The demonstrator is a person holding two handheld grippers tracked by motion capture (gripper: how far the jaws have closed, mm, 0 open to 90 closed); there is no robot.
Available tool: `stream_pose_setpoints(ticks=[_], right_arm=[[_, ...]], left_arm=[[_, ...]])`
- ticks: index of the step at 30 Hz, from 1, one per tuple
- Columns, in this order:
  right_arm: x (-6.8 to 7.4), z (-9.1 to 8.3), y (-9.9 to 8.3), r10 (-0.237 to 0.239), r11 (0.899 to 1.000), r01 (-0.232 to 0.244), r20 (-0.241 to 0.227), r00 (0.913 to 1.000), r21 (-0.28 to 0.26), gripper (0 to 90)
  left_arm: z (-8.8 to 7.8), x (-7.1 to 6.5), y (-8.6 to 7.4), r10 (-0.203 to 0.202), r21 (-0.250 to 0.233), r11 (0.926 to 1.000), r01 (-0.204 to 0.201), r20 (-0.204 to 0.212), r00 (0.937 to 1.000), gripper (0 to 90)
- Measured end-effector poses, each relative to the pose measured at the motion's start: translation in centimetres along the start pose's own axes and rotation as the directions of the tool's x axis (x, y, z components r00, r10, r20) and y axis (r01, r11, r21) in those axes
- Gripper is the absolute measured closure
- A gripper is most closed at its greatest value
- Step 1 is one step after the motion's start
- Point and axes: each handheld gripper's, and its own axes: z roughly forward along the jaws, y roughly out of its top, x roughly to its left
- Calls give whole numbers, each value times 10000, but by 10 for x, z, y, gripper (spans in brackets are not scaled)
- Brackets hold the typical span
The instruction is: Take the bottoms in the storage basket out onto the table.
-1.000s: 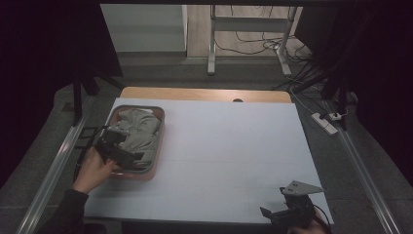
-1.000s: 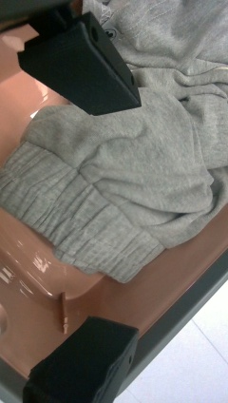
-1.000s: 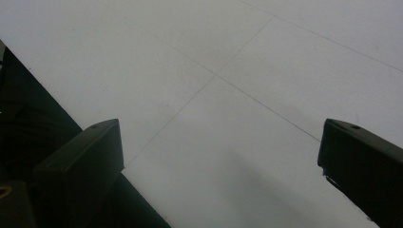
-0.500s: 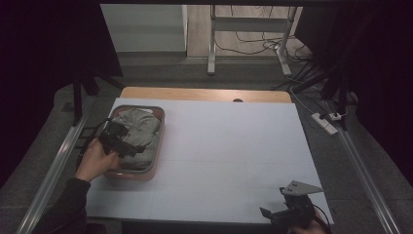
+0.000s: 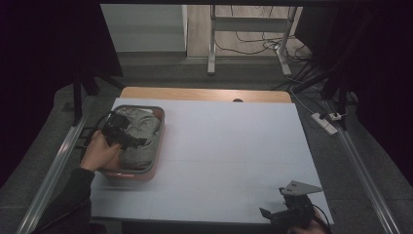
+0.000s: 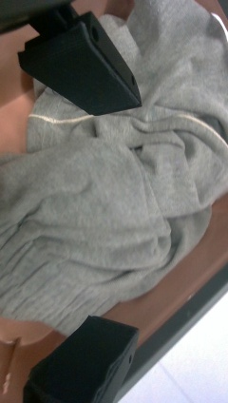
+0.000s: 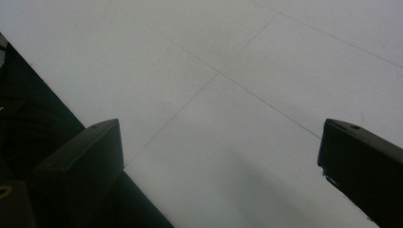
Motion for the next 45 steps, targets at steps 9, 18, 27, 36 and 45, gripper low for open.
stream_pose_setpoints(ticks=[9,18,27,36,45], right_arm=[[0,0,0,-30,10000,30,-37,10000,50,15],[0,1,0,-60,10000,60,-46,10000,75,15],[0,1,0,-94,9999,95,-68,9999,105,15],[1,1,0,-101,9998,102,-69,9999,144,15],[1,1,0,-219,9995,221,-67,9997,204,15]], left_arm=[[11,11,9,-161,293,9994,168,-245,9996,0],[29,17,21,35,828,9966,-40,64,10000,0],[50,17,29,294,1431,9893,-297,37,9996,0],[72,20,28,222,2302,9730,-170,-201,9996,0],[85,21,28,-198,2767,9607,217,-97,9998,0]])
